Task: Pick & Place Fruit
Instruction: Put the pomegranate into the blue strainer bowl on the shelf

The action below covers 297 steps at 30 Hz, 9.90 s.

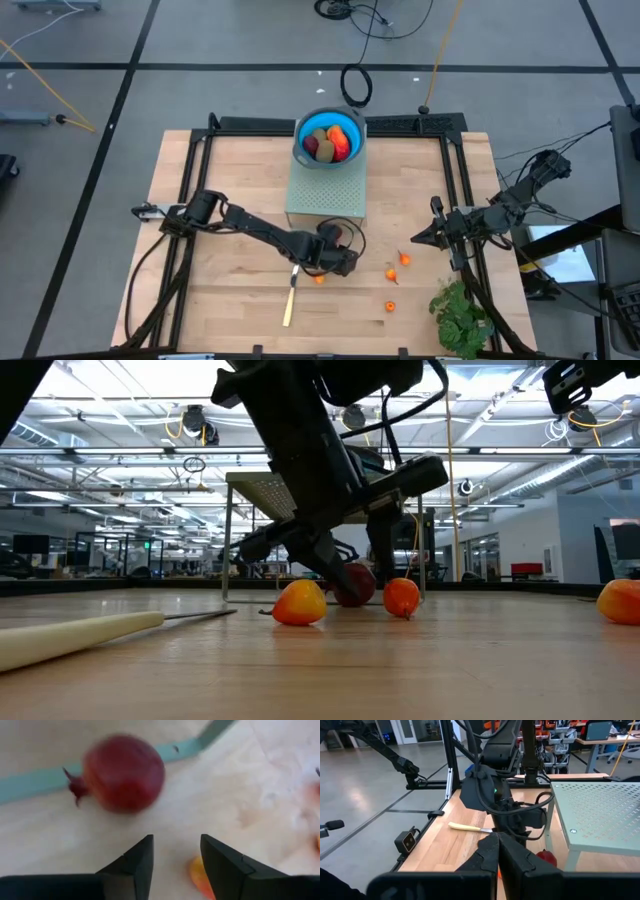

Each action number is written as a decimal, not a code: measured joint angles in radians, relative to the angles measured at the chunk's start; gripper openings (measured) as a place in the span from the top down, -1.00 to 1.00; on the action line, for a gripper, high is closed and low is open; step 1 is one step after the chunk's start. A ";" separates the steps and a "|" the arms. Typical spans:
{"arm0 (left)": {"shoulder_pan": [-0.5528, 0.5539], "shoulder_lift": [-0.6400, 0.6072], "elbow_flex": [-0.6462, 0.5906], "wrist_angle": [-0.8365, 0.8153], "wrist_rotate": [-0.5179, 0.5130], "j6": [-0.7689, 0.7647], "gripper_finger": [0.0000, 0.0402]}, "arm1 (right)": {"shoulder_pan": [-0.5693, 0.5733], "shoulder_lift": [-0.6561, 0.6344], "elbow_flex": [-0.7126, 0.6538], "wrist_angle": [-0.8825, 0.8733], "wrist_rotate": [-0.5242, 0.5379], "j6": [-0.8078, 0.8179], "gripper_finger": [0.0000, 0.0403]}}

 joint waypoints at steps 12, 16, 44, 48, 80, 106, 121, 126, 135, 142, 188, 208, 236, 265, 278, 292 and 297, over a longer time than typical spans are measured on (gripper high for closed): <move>-0.046 -0.064 0.002 0.009 0.001 0.083 -0.31 | 0.000 0.000 0.000 -0.004 0.000 -0.009 1.00; -0.046 -0.098 0.003 0.006 -0.011 0.171 -0.32 | 0.000 0.000 0.000 -0.004 0.000 -0.015 1.00; -0.039 -0.229 0.003 -0.017 0.130 0.937 0.10 | 0.000 0.000 0.000 -0.012 0.000 -0.030 1.00; -0.019 -0.262 0.003 -0.005 0.134 0.920 0.11 | 0.000 0.001 0.000 -0.020 -0.001 -0.046 1.00; -0.010 -0.170 0.003 0.012 0.069 1.030 -0.78 | 0.000 0.001 0.000 -0.020 0.000 -0.114 1.00; 0.013 -0.083 0.003 -0.002 -0.076 0.978 -0.92 | 0.000 0.001 0.000 -0.018 0.000 -0.112 1.00; 0.021 -0.048 0.002 -0.001 -0.043 0.884 -0.92 | 0.000 0.000 0.000 -0.018 0.000 -0.101 1.00; 0.018 -0.049 0.002 -0.005 -0.043 0.891 -0.92 | 0.000 0.001 0.000 -0.018 0.000 -0.104 1.00; 0.019 -0.049 0.002 -0.003 -0.072 0.888 -0.92 | 0.000 0.001 0.000 -0.018 0.000 -0.104 1.00; 0.025 -0.049 0.002 -0.005 -0.103 0.884 -0.92 | 0.000 0.001 0.000 -0.018 0.000 -0.104 1.00; 0.046 0.009 -0.013 0.064 -0.054 0.749 0.02 | 0.000 0.001 0.000 -0.018 0.004 -0.077 1.00; -0.006 -0.154 -0.011 0.049 -0.064 0.529 0.06 | 0.000 0.001 0.000 -0.018 0.004 -0.078 1.00; -0.054 -0.402 -0.011 0.229 -0.240 0.444 0.06 | 0.000 0.001 0.000 -0.032 0.000 -0.090 1.00; 0.081 -0.521 -0.010 0.416 -0.347 1.474 0.04 | 0.000 0.001 0.000 -0.043 0.000 -0.087 1.00; 0.056 -0.521 -0.011 0.449 -0.377 2.116 0.00 | 0.000 0.001 0.000 -0.043 0.003 -0.086 1.00; 0.020 -0.520 -0.011 0.547 -0.379 2.665 -0.03 | 0.000 0.001 0.000 -0.048 0.004 -0.086 1.00; 0.015 -0.520 -0.011 0.556 -0.376 2.544 -0.03 | 0.000 0.001 0.000 -0.048 0.004 -0.086 1.00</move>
